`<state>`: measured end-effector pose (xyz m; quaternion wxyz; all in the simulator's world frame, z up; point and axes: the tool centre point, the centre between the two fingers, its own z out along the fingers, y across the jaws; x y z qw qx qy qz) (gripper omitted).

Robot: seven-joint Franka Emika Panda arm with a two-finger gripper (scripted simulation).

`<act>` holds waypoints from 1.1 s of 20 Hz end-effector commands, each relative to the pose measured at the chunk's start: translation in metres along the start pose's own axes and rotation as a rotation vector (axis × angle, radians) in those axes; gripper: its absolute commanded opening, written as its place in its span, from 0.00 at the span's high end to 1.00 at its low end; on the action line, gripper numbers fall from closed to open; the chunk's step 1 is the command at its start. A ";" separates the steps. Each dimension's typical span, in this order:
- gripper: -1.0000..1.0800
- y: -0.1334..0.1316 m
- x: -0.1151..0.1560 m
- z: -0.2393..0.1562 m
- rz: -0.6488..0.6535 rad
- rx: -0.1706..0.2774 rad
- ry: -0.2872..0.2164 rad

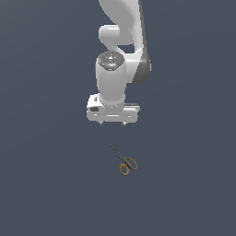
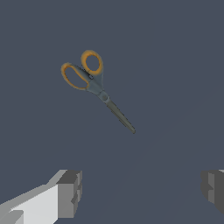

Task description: Pick up the object and move it to a goal position.

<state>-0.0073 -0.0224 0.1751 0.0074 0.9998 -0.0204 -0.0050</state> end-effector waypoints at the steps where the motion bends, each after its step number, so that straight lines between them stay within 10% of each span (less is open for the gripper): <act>1: 0.04 0.000 0.000 0.000 0.000 0.000 0.000; 22: 0.04 -0.010 0.004 0.013 -0.096 -0.016 -0.026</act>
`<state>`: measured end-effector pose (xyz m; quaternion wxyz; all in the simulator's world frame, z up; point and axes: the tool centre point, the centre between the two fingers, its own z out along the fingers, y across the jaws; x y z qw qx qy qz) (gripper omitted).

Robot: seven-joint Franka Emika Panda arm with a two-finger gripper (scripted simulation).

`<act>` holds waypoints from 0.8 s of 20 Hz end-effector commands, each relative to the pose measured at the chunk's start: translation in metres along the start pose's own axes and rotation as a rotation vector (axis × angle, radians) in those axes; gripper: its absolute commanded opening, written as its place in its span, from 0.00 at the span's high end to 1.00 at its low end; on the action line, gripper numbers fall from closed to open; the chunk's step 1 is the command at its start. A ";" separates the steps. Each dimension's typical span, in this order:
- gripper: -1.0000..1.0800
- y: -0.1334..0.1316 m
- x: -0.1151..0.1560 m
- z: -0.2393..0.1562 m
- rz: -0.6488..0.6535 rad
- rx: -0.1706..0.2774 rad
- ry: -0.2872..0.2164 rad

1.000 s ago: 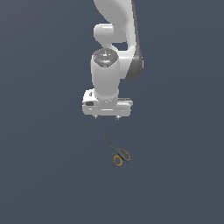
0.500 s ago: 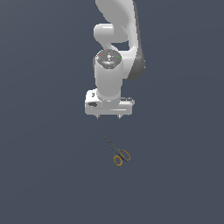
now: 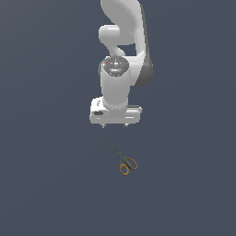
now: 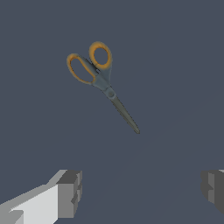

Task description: Pick up the object and move it to a goal position.

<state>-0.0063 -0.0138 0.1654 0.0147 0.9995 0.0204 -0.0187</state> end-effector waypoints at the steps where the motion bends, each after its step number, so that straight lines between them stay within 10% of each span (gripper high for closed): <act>1: 0.04 -0.002 0.006 0.006 -0.026 0.000 0.002; 16: 0.04 -0.026 0.065 0.079 -0.320 0.012 0.032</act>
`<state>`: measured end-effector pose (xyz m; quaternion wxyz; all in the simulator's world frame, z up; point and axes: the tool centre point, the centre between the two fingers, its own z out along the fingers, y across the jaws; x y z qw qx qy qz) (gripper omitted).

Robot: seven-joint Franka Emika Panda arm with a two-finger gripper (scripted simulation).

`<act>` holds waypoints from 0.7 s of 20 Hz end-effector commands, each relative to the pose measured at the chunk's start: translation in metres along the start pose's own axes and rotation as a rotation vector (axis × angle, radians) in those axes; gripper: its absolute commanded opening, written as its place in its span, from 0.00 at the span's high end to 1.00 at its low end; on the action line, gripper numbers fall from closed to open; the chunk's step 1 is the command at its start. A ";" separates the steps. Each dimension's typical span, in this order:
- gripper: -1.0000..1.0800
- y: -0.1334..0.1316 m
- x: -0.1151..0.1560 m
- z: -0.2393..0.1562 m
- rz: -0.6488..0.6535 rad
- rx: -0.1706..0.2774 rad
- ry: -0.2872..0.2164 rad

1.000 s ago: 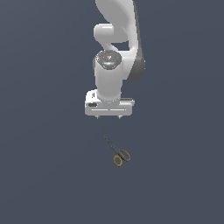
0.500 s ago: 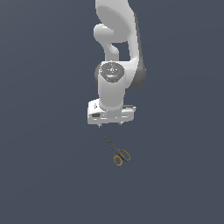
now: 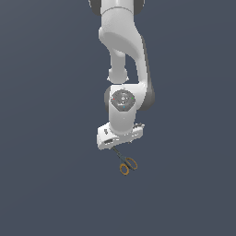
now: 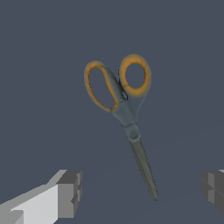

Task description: Pick up the object and move it to a goal position.

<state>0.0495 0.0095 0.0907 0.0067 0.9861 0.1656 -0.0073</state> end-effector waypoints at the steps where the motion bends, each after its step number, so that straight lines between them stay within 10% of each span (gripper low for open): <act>1: 0.04 -0.001 0.008 0.012 -0.043 0.003 0.007; 14: 0.04 -0.004 0.020 0.033 -0.108 0.010 0.015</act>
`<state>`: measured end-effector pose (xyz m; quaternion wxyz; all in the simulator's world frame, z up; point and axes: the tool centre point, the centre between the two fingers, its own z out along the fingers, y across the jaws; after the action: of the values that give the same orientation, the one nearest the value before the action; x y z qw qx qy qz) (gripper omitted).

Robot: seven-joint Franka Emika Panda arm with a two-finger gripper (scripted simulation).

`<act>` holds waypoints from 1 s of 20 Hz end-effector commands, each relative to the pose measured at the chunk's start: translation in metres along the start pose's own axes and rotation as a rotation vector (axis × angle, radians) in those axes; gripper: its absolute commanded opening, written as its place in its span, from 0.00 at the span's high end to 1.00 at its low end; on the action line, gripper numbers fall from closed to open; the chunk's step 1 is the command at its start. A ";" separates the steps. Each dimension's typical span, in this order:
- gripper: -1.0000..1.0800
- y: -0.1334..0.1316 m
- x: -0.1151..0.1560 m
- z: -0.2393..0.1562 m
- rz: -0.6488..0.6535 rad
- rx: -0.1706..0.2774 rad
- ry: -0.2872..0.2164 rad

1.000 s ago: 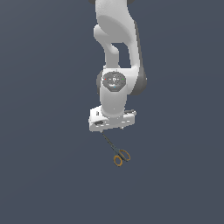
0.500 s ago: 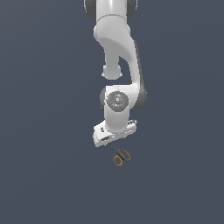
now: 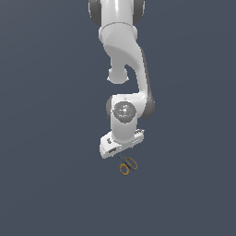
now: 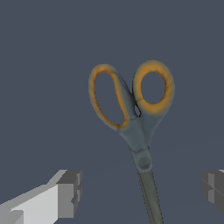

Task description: Pick up the object and move it to a goal position.

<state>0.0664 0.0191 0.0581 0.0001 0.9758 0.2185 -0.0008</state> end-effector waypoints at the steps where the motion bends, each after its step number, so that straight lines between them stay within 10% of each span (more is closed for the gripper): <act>1: 0.04 0.000 0.000 0.003 0.000 0.000 0.000; 16: 0.04 0.000 0.001 0.050 -0.005 0.000 0.002; 17: 1.00 0.000 0.001 0.050 -0.005 0.000 0.002; 20: 1.00 0.000 0.001 0.050 -0.005 0.000 0.002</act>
<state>0.0672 0.0198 0.0095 0.0001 0.9753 0.2210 -0.0001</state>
